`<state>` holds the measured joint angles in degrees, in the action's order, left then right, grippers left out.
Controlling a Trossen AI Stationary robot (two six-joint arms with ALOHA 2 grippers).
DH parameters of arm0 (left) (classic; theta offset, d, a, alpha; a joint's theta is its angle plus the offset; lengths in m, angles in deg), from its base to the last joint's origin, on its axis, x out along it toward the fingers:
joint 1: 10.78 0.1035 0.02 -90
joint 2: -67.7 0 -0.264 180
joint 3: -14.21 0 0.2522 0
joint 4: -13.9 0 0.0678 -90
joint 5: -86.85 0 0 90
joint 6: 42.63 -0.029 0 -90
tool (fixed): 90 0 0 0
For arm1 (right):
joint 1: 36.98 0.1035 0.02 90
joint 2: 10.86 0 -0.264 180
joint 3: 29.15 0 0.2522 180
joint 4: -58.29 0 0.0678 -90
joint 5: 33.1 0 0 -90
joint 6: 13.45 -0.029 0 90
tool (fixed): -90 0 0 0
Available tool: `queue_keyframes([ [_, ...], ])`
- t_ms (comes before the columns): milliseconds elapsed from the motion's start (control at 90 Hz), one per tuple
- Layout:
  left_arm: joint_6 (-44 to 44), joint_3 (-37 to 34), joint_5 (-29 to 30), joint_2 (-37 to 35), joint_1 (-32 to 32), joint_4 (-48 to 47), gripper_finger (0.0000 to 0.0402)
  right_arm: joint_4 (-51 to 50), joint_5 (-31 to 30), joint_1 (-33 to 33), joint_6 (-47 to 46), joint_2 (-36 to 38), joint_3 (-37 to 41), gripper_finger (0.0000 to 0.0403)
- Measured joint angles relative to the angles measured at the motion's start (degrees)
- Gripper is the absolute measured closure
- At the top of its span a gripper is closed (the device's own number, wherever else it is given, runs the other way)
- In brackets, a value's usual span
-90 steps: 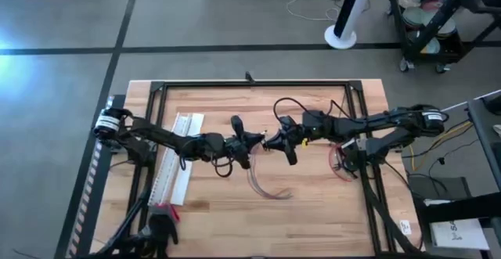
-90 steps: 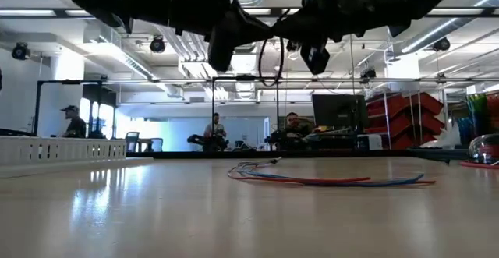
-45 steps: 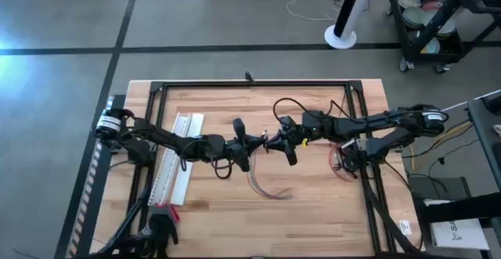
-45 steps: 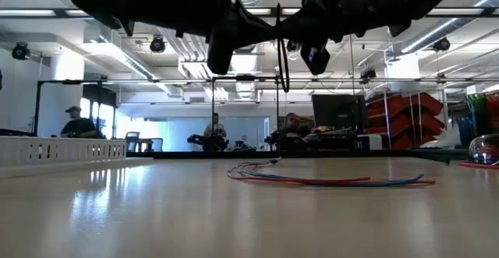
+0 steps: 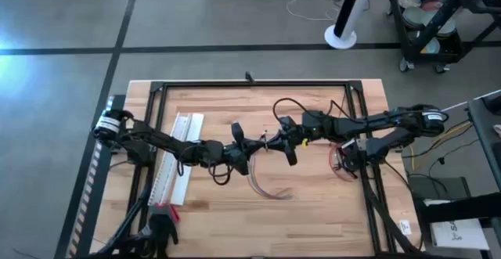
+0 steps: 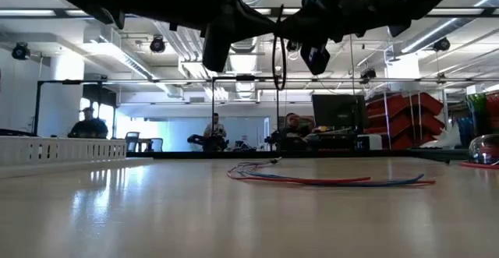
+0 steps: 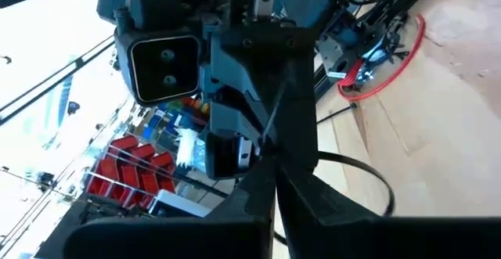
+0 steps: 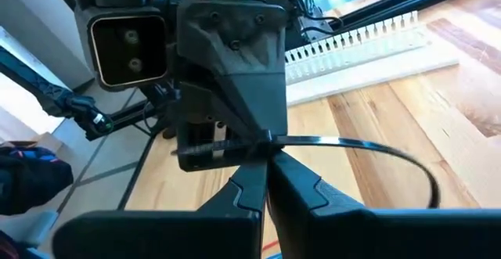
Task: Ziptie cables
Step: Wrap the cable wires using bottom black ziptie
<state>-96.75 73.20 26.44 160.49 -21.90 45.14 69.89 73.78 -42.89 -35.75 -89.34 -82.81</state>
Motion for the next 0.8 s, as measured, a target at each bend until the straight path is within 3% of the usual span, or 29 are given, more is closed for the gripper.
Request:
queue_keyframes([
  [67, 0.19, 0.00, 1.30, -0.50, -0.01, -1.00, 0.0397, 0.03, 0.52, 0.00, 0.01, 0.00, 0.00, 0.0403],
  [222, 4.58, -0.02, -0.27, -4.98, -0.35, -7.85, 0.0375, -0.20, 8.41, -0.02, 4.22, -0.01, -0.03, 0.0403],
  [444, 15.38, 0.61, -19.33, -11.65, 1.34, -15.84, 0.0323, -10.32, 18.93, -0.52, 14.71, -0.20, -4.17, 0.0403],
  [622, 16.54, 5.75, -31.82, -5.53, 3.61, -18.38, 0.0276, -20.23, 22.64, -0.48, 23.36, -1.35, -7.51, 0.0403],
  [800, 16.02, 14.43, -35.22, 0.87, 4.54, -25.56, 0.0242, -26.93, 22.66, -0.50, 28.41, -3.10, -8.24, 0.0403],
])
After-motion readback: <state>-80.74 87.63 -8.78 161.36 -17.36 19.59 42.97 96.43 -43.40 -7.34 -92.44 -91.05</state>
